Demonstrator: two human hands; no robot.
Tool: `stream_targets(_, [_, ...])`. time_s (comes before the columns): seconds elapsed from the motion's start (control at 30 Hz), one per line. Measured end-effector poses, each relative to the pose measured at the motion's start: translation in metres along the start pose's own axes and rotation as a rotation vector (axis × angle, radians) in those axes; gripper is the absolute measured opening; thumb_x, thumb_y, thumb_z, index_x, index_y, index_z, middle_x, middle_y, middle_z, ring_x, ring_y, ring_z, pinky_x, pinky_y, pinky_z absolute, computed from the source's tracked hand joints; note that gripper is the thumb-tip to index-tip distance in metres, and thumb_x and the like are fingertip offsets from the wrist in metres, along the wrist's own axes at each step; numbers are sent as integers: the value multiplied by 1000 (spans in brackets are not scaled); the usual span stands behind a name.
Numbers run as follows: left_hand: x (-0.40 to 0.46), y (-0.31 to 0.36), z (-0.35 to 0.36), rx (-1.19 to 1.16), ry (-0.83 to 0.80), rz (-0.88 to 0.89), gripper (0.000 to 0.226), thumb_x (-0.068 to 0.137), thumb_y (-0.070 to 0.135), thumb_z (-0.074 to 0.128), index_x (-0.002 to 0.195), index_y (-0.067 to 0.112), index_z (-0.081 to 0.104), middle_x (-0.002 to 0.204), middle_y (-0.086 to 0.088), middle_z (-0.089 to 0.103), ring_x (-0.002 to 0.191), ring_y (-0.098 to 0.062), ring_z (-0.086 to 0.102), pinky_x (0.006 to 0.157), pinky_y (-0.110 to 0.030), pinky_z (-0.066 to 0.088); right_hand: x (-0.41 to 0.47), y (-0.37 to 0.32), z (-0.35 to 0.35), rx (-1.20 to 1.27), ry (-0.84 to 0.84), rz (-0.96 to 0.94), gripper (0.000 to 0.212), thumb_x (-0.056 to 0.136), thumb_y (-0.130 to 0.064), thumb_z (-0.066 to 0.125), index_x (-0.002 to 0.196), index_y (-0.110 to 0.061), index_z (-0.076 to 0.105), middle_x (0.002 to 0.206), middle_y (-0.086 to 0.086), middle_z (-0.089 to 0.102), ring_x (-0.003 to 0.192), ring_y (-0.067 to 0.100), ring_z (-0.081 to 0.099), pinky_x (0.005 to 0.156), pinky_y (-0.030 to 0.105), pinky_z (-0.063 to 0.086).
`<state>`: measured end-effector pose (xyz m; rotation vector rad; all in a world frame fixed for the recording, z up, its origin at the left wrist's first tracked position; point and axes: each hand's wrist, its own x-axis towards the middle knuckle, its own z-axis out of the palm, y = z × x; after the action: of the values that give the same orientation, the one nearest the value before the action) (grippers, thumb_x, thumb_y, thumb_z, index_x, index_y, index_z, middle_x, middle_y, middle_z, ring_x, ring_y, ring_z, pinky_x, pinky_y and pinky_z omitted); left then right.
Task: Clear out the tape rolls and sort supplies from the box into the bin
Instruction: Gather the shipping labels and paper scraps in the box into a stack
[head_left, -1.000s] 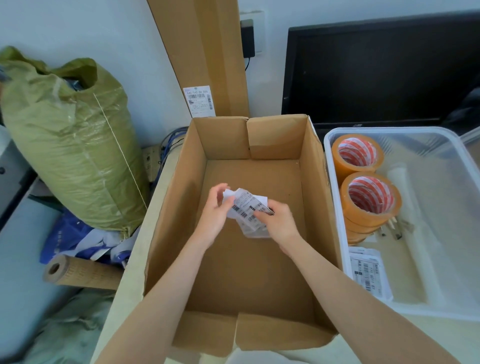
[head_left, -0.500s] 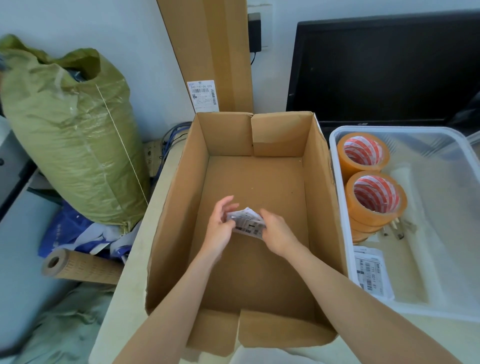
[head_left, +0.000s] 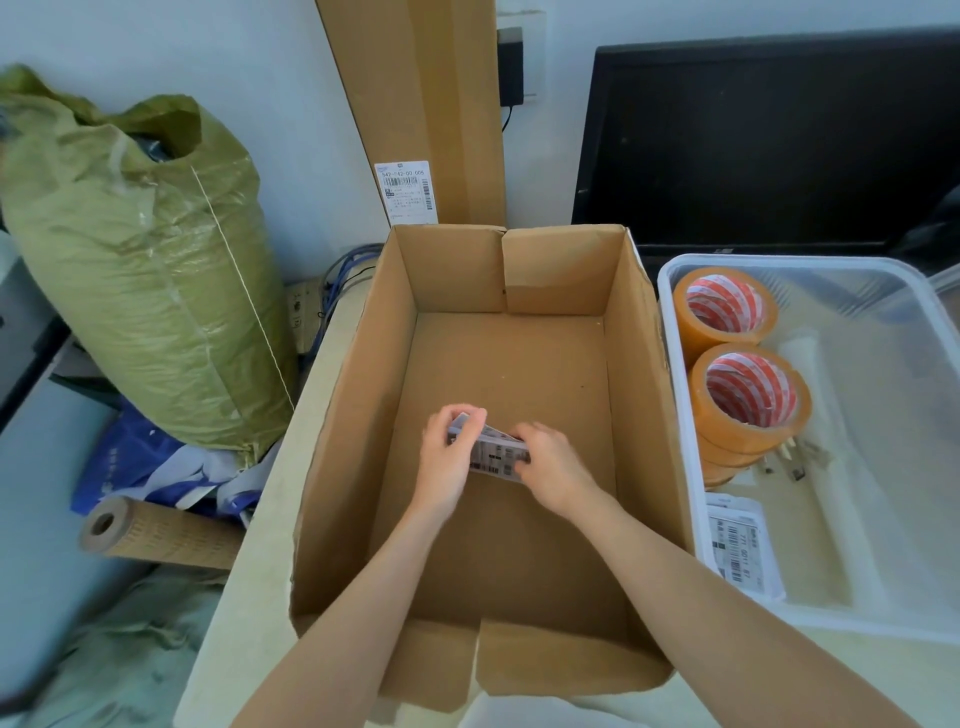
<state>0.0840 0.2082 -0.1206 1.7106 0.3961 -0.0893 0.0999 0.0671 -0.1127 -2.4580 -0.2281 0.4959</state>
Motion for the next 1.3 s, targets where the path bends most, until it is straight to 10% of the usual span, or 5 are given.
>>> stream_targets(0.37, [5, -1, 3, -54, 19, -92, 29, 103, 27, 35, 111, 18, 62, 97, 0, 69, 90, -14, 63, 71, -22, 46, 1, 1, 4, 39, 1, 6, 26, 91, -6, 55, 117, -11, 57, 114, 5, 55, 105, 21, 51, 91, 36, 48])
stream_targets(0.6, [2, -1, 6, -139, -36, -245, 45, 101, 36, 35, 74, 13, 62, 77, -8, 68, 69, -20, 62, 65, -29, 46, -2, -4, -4, 50, -38, 83, 16, 96, -9, 49, 96, -11, 64, 97, 9, 60, 86, 24, 60, 76, 36, 53])
stream_targets(0.97, [-74, 107, 52, -87, -137, 328, 24, 95, 44, 37, 97, 31, 58, 91, 12, 62, 80, -4, 61, 65, -18, 50, -87, 1, -144, 326, 118, -98, 12, 92, -11, 58, 87, -9, 69, 82, 6, 70, 74, 19, 68, 61, 29, 57])
stream_targets(1.3, [-113, 130, 148, -91, -214, 314, 25, 100, 15, 43, 85, 11, 62, 75, 9, 64, 70, -2, 57, 64, -15, 43, -152, 102, -204, 408, 36, -37, 11, 92, -6, 59, 93, -2, 70, 84, 15, 70, 67, 12, 60, 52, 18, 49])
